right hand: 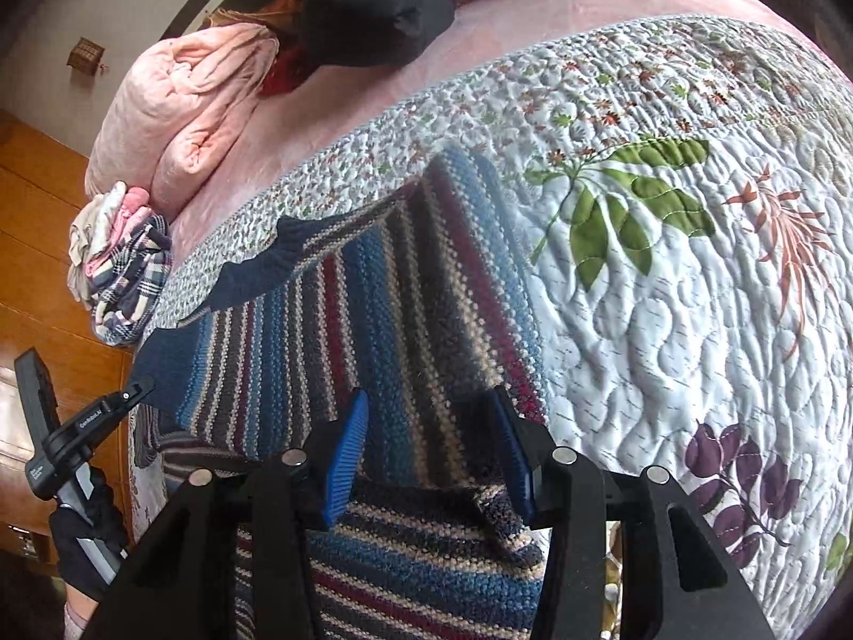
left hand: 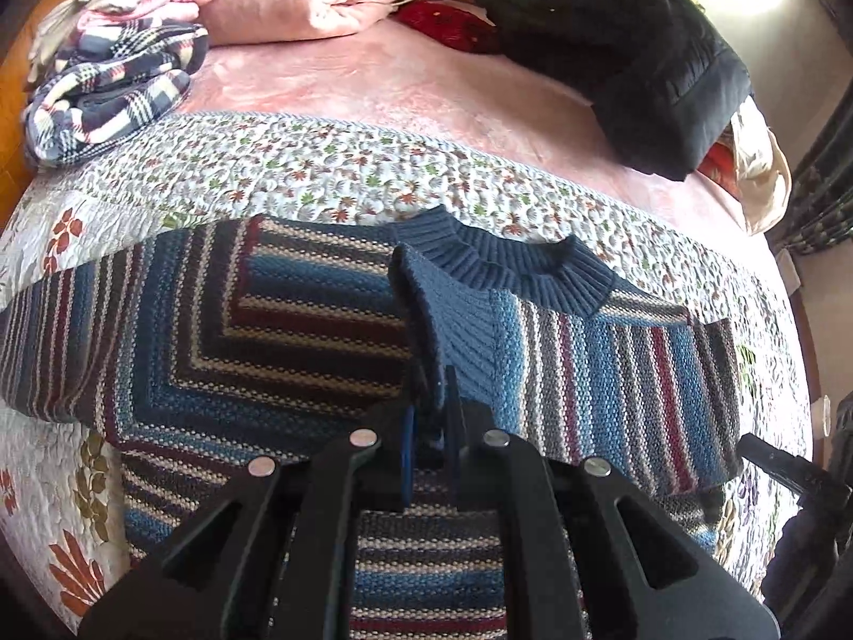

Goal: Fold small clothes

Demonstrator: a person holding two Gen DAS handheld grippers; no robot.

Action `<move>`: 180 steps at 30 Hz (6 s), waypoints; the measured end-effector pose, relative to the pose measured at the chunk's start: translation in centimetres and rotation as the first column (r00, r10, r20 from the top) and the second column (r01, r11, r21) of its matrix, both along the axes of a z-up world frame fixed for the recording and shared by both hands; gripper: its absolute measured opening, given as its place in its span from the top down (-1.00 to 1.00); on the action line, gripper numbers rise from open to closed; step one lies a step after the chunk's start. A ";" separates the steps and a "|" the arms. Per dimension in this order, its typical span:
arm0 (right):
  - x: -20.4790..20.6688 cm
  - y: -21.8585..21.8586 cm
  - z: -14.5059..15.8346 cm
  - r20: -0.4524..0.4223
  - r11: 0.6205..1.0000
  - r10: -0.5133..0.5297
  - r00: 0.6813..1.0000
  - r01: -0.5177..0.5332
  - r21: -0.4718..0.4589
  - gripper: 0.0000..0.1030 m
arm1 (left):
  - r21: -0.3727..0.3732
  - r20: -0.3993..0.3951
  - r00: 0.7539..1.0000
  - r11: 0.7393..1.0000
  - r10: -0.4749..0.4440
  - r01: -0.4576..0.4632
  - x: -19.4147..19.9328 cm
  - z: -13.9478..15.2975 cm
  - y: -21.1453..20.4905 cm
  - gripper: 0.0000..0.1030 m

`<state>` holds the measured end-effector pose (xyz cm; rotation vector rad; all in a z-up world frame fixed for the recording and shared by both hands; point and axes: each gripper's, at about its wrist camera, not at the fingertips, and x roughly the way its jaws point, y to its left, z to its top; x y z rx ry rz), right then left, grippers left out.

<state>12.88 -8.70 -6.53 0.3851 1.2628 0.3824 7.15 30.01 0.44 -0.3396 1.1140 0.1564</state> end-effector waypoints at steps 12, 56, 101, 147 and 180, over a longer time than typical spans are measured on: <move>-0.1 2.3 -2.9 -0.007 0.975 0.058 0.998 -0.058 -0.216 0.09 | -0.027 -0.136 0.991 0.999 0.018 -0.022 0.1 -6.9 2.5 0.61; -3.4 17.3 2.8 0.041 0.964 0.211 0.977 -0.201 -0.174 0.03 | -0.019 -0.037 0.983 0.984 0.179 -0.180 -9.2 -1.9 12.4 -0.21; -8.4 32.4 -1.6 0.007 0.879 0.421 0.907 -0.406 -0.249 0.01 | -0.056 -0.092 0.736 0.735 0.670 -0.676 -16.0 -7.9 42.6 0.61; -6.4 16.0 1.1 0.040 0.944 0.218 0.975 -0.201 -0.261 -0.01 | -0.269 0.117 0.980 0.956 0.158 -0.122 -2.1 -5.0 5.8 0.80; -1.8 33.4 1.5 -0.084 0.926 0.370 0.925 -0.374 -0.045 -0.11 | 0.102 -0.102 0.988 0.990 0.113 -0.103 -6.7 -9.1 17.9 0.59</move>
